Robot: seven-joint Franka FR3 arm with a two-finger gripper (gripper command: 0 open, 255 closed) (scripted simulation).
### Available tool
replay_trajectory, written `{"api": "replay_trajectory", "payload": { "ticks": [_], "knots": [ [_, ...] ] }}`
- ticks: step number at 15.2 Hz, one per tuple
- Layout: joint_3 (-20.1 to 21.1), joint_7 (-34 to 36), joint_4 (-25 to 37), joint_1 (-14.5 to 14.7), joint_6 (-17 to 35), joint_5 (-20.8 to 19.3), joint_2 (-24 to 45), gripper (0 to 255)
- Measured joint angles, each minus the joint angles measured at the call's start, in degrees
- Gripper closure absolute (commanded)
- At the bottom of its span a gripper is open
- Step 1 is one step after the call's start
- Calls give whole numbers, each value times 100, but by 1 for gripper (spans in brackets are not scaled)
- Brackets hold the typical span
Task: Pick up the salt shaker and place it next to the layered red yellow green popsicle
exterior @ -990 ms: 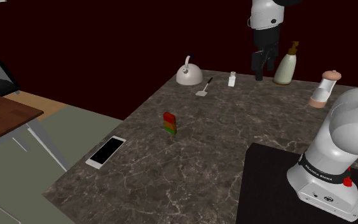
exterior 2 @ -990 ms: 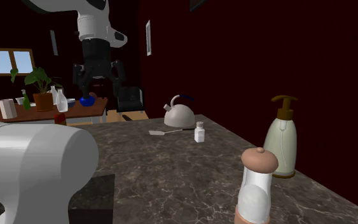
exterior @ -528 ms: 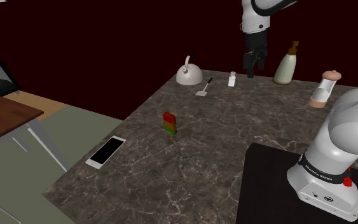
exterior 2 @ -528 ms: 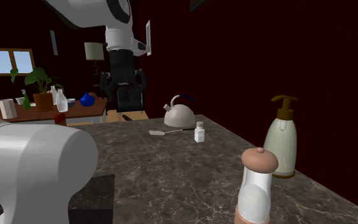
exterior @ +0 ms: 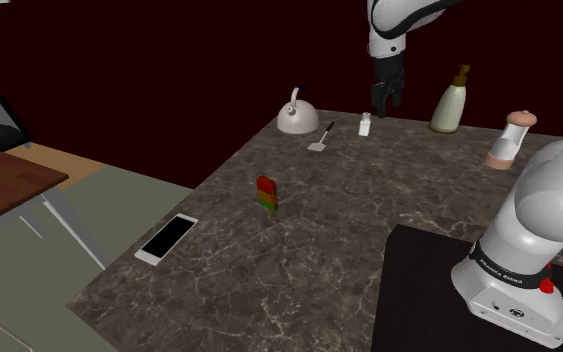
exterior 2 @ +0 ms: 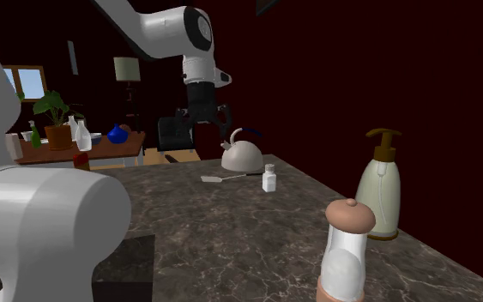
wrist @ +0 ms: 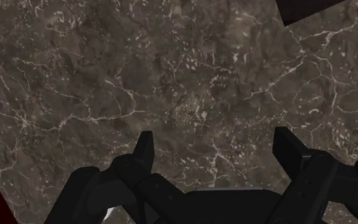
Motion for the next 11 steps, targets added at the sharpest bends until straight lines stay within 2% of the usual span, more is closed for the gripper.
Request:
{"api": "replay_trajectory", "payload": {
  "ticks": [5, 11],
  "knots": [
    [-331, -528, 777, -121, 344, 88, 1069, 0],
    [-588, -1155, 1809, -345, 639, 384, 2368, 0]
  ]
}}
